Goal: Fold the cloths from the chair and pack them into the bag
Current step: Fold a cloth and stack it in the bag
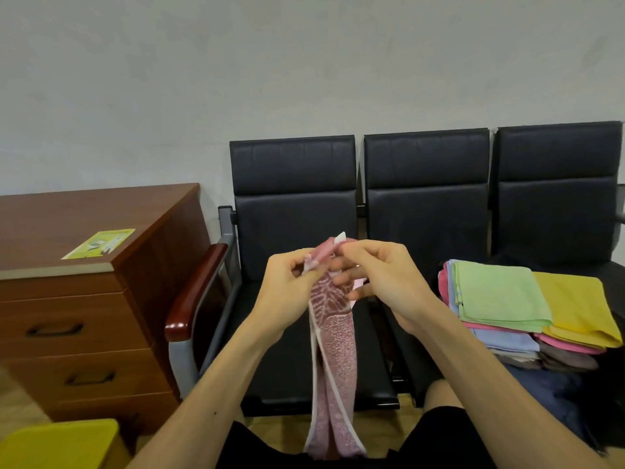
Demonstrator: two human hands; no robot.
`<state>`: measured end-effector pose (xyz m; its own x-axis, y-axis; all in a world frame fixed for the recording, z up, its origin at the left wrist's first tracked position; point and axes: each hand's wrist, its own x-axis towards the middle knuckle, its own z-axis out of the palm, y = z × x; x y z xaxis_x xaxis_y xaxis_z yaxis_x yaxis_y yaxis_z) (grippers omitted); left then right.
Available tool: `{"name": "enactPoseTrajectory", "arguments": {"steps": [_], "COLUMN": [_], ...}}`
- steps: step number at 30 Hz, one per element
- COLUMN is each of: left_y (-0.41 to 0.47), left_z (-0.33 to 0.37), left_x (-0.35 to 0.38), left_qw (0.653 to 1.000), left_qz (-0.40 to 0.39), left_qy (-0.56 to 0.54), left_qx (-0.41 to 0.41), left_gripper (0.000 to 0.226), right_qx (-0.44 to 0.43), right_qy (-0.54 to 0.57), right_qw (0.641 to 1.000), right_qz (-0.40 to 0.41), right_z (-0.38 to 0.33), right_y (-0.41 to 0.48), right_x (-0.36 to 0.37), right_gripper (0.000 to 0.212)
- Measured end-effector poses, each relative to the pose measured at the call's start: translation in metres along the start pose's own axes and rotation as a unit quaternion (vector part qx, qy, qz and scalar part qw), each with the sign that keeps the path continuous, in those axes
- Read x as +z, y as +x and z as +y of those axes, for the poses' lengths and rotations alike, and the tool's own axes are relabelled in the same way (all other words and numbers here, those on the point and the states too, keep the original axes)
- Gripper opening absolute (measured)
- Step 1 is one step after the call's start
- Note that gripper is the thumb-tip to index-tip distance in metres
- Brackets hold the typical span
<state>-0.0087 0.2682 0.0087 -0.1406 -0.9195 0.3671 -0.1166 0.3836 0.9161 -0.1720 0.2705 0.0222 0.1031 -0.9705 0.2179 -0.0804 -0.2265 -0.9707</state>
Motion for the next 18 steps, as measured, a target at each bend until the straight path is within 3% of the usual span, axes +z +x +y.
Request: {"name": "enactPoseTrajectory", "arguments": {"steps": [3, 5, 7, 8, 10, 11, 14, 18], "left_y": [0.009, 0.016, 0.021, 0.024, 0.028, 0.029, 0.034, 0.042], "left_z": [0.008, 0.014, 0.021, 0.023, 0.026, 0.027, 0.026, 0.024], "left_x": [-0.009, -0.014, -0.018, -0.02, -0.025, -0.027, -0.035, -0.042], "left_qw": [0.999, 0.998, 0.996, 0.995, 0.994, 0.995, 0.996, 0.997], "left_qz": [-0.007, -0.028, -0.045, -0.051, -0.053, -0.05, -0.023, 0.002], "left_qy": [-0.036, -0.048, -0.064, -0.069, -0.072, -0.068, -0.065, -0.048], "left_qx": [-0.027, -0.042, -0.052, -0.056, -0.059, -0.058, -0.06, -0.061], "left_gripper": [0.02, 0.02, 0.019, 0.019, 0.018, 0.018, 0.016, 0.014], "right_qx": [-0.008, 0.011, 0.052, 0.074, 0.101, 0.095, 0.031, -0.059], "right_qy": [0.006, -0.013, 0.009, 0.035, 0.082, 0.101, 0.114, 0.014], "right_qw": [0.995, 0.991, 0.997, 0.997, 0.989, 0.987, 0.993, 0.998], "right_qz": [0.104, 0.131, 0.062, 0.005, -0.076, -0.075, -0.01, 0.03], "right_z": [0.018, 0.031, 0.037, 0.038, 0.032, 0.028, 0.011, -0.01], "right_y": [0.005, 0.012, 0.017, 0.018, 0.02, 0.022, 0.029, 0.034], "right_x": [-0.01, -0.018, -0.025, -0.027, -0.03, -0.032, -0.039, -0.043], "right_gripper": [0.014, 0.044, 0.076, 0.079, 0.061, 0.05, 0.029, 0.02]}}
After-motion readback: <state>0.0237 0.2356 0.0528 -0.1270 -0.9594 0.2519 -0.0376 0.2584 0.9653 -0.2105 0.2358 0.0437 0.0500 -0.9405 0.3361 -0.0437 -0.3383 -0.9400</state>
